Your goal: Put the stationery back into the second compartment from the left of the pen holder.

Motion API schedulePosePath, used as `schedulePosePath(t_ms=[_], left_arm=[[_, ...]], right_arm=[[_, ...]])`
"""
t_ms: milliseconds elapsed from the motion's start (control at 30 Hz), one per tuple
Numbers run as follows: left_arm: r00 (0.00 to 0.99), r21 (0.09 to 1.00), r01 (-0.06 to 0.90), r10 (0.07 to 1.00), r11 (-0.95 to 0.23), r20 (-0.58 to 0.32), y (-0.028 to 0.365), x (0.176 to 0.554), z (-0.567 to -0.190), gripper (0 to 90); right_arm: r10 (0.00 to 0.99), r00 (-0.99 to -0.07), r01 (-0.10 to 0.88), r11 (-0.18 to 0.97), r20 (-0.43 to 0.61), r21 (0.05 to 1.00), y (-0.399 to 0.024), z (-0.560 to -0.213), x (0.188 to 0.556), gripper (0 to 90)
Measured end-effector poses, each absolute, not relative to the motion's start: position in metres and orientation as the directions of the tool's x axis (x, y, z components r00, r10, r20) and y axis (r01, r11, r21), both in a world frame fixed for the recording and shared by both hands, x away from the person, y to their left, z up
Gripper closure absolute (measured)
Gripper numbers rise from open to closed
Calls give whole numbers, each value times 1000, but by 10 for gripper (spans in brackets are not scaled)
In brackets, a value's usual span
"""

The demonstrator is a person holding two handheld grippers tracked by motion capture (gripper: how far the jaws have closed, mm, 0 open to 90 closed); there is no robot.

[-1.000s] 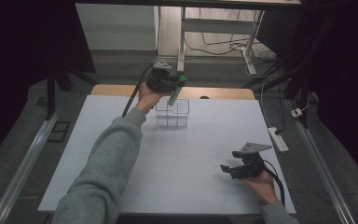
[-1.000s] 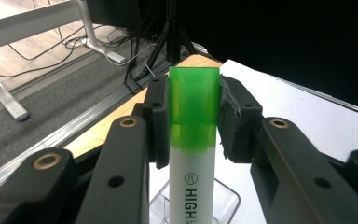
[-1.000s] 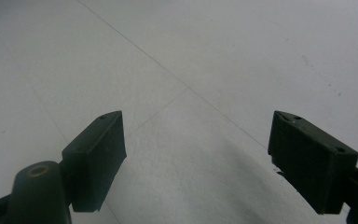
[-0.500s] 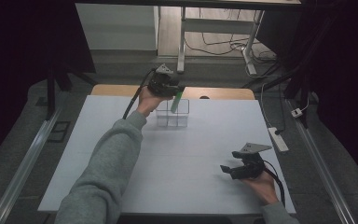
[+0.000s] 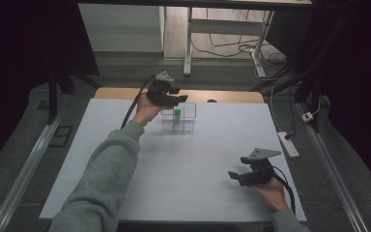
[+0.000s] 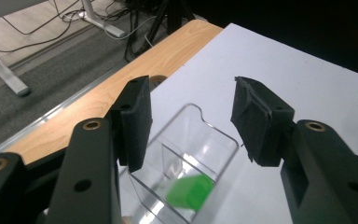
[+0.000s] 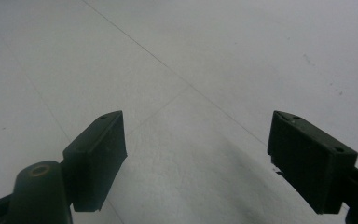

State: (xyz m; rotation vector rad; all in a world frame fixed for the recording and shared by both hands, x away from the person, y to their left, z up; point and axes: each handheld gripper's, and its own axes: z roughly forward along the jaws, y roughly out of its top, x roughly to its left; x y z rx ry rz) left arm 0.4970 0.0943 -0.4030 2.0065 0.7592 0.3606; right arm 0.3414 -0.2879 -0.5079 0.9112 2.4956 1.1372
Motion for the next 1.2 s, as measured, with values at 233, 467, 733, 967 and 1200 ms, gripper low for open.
schedulePosePath(t_ms=[233, 467, 733, 967, 1200], left_arm=[[767, 838, 379, 640, -392, -48, 111, 474, -407, 465], [769, 833, 367, 639, -415, -20, 137, 436, -416, 465], [763, 824, 379, 647, -420, -21, 158, 404, -432, 466], [744, 822, 395, 668, -410, -24, 174, 382, -443, 461], [733, 825, 407, 679, -393, -38, 189, 352, -458, 458]], right_arm=[[640, -768, 444, 498, 30, 745, -288, -508, 341, 188], [643, -765, 443, 497, 26, 747, -289, -507, 340, 188], [643, -766, 442, 499, 23, 745, -289, -507, 340, 188], [642, -766, 439, 500, 21, 747, -289, -507, 341, 188], [642, -766, 438, 498, 22, 749, -289, -506, 340, 188]])
